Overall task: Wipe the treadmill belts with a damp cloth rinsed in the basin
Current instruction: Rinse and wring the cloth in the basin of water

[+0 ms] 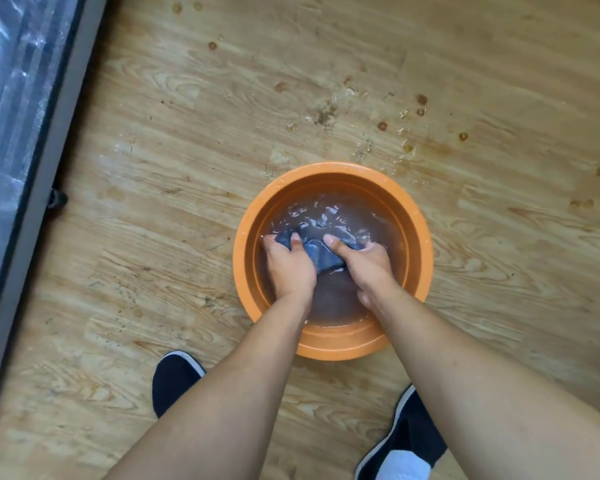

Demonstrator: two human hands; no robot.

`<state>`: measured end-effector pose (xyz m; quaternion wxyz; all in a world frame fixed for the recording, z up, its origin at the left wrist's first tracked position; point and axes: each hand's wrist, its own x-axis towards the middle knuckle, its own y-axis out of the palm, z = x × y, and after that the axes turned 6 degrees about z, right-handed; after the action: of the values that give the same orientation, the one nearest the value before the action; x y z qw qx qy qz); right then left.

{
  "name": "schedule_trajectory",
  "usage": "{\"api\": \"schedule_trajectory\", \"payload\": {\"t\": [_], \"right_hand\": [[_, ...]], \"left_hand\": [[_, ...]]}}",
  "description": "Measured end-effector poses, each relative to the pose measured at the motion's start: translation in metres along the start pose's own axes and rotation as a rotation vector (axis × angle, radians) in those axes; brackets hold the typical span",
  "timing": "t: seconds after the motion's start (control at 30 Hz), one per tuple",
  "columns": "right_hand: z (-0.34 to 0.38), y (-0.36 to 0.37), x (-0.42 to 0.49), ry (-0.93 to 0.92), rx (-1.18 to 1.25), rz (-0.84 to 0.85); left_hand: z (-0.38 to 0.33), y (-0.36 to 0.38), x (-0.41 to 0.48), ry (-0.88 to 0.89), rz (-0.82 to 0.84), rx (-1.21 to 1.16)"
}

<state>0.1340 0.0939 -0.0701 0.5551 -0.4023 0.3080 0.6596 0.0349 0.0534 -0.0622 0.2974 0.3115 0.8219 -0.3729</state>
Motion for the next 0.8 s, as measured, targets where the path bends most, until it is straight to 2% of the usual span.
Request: {"api": "schedule_trajectory", "payload": {"t": [0.07, 0.17, 0.2, 0.27, 0.37, 0.43, 0.5, 0.6, 0.7, 0.8], "right_hand": [[0.0, -0.002, -0.002, 0.011, 0.025, 0.033], [0.002, -0.004, -0.001, -0.16, -0.357, 0.047], [0.002, -0.003, -0.003, -0.19, -0.421, 0.062], [0.004, 0.0, -0.005, -0.216, -0.401, 0.068], [0.004, -0.004, -0.002, -0.219, -0.25, -0.05], [0.003, -0.012, -0.001, -0.153, -0.3, -0.19], [-0.001, -0.02, -0.001, -0.08, -0.42, -0.234], [-0.005, -0.023, -0.004, -0.05, -0.452, -0.124], [-0.002, -0.026, -0.006, -0.114, -0.434, -0.025], [0.004, -0.035, -0.006, -0.268, -0.728, 0.028]], "left_hand": [[0.005, 0.0, 0.001, 0.009, 0.035, 0.05], [0.004, 0.005, 0.004, -0.049, 0.127, 0.099], [0.004, 0.007, 0.005, -0.077, 0.16, 0.111], [0.004, 0.01, 0.007, -0.118, 0.181, 0.14], [0.002, 0.008, 0.011, -0.146, 0.035, 0.13], [-0.001, 0.004, 0.011, -0.137, -0.07, 0.064], [-0.006, 0.002, 0.006, -0.112, -0.084, -0.015], [-0.001, -0.001, 0.004, -0.085, -0.056, -0.083], [0.004, -0.004, 0.005, -0.097, 0.002, -0.052], [0.001, -0.006, 0.001, -0.029, -0.004, -0.039]]}}
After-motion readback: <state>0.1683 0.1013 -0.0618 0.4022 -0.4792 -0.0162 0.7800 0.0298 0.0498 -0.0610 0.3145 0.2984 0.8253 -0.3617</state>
